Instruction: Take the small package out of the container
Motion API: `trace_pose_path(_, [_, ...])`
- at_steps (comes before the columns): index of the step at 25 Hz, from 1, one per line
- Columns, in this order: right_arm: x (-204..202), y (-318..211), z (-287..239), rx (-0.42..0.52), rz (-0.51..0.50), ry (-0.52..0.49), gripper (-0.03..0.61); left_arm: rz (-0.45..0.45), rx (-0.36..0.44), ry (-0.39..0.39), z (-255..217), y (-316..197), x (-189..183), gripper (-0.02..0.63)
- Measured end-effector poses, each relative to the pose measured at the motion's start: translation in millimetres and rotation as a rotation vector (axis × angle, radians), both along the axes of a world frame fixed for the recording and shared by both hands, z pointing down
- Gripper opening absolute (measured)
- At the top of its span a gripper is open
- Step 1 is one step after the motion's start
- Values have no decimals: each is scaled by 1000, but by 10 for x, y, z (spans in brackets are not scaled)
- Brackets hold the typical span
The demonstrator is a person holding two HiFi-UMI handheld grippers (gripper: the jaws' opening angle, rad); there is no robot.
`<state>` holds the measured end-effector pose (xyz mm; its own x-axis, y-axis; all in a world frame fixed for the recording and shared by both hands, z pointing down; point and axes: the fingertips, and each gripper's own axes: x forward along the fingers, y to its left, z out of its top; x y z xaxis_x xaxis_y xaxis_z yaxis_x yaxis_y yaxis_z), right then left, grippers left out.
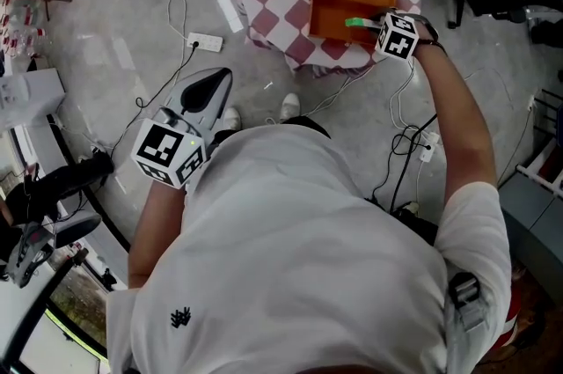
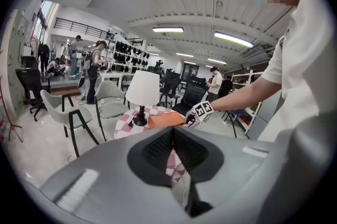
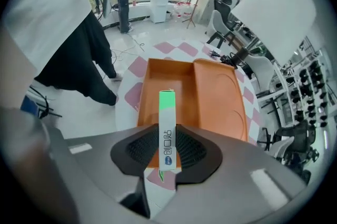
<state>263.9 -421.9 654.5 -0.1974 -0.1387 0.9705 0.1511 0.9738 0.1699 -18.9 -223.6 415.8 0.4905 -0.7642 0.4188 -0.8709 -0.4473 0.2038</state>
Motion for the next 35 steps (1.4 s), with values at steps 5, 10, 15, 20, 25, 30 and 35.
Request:
trace_pose_path(5, [3,31,-249,17,132,-64,95,50,18,5,-24,11,22,57])
trace_pose_path(10, [-91,228,-586,50,220,-122,95,89,27,14,-52,94,-12,57])
trace_pose_path(15, [-237,539,-878,69,299,-187,95,137,36,27,-49,169,-88,57])
trace_pose_path(20, [-378,906,-1014,75,373,-221,95,174,44,32,-71,292,-226,57])
trace_pose_path(25, [-568,1259,-1178,65,464,-271,95,202,45,40,-67,409,-415,57])
trace_pose_path(30, [-800,1664,-1346,71,521,-304,95,233,49,37,-52,534,-585,57])
trace_pose_path(35, [-1043,2049,-1478,76,579,-342,95,276,57,32,-27,682,-731,56])
